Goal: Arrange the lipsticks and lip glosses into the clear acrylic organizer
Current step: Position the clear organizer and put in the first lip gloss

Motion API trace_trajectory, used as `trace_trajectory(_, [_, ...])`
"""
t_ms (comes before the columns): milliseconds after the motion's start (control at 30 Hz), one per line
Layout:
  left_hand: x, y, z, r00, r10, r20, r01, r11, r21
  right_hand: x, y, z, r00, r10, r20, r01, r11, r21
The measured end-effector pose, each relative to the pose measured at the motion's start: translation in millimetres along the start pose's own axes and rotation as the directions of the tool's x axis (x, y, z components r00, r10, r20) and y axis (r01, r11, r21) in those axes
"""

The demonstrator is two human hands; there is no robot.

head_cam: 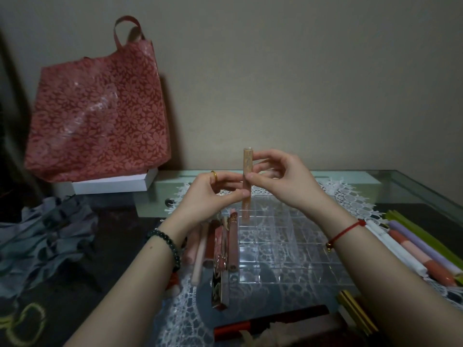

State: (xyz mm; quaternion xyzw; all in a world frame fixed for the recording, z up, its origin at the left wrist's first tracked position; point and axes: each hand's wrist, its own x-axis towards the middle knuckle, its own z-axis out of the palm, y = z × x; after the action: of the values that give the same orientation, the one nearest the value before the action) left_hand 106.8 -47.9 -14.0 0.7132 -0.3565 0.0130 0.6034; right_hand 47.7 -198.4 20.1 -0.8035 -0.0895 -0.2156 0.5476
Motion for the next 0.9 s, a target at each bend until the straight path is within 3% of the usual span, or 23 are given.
trace_trajectory(200, [-10,25,-7,0.978,-0.014,-0.210,0.047,0.987,0.156,-7,-16,-15,0.994,-0.025,-0.111,0.014,0.996,-0.092])
trace_trajectory(333, [-31,44,-10,0.973,0.030,-0.230,0.021,0.976,0.218,-29,-30,-25,0.990,-0.082,-0.117,0.059,0.980,-0.189])
trace_trajectory(533, [-81,56,-2,0.991,0.131,-0.020,-0.119,0.942,0.315,-85,-37,-28,0.989,-0.145,0.042,0.151,0.948,-0.280])
trace_trajectory(767, [-114,48,-1,0.949,0.087,0.304,-0.222,0.869,0.442,-121,-24,-25,0.940,-0.073,0.333,0.206,0.900,-0.384])
trace_trajectory(900, [-119,49,-6,0.930,0.037,0.366,-0.255,0.781,0.570,-123,-23,-23,0.900,-0.022,0.435,0.208,0.899,-0.386])
